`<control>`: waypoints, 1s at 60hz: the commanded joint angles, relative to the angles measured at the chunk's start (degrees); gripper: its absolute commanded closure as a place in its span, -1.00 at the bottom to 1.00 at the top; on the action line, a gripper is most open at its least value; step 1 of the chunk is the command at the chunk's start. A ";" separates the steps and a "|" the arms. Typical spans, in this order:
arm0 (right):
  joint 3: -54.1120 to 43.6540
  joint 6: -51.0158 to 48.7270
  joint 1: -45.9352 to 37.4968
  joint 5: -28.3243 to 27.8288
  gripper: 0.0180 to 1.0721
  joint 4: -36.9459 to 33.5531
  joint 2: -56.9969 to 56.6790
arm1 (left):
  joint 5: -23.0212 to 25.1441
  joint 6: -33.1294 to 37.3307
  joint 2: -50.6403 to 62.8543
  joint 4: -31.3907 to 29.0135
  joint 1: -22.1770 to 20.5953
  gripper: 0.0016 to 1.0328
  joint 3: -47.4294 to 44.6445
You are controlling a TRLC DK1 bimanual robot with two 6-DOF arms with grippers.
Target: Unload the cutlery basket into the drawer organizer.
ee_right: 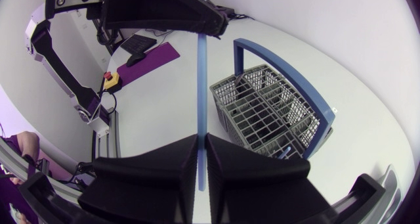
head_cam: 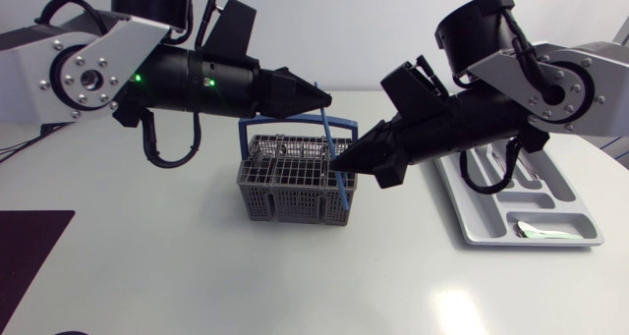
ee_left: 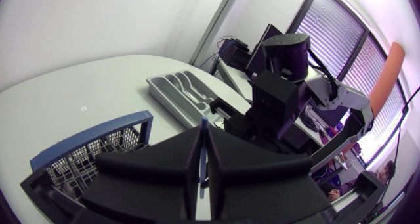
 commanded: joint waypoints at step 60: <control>-10.96 -2.54 -8.38 1.39 0.86 -3.34 -11.18 | 0.49 -4.02 -1.01 0.73 10.29 -0.30 10.92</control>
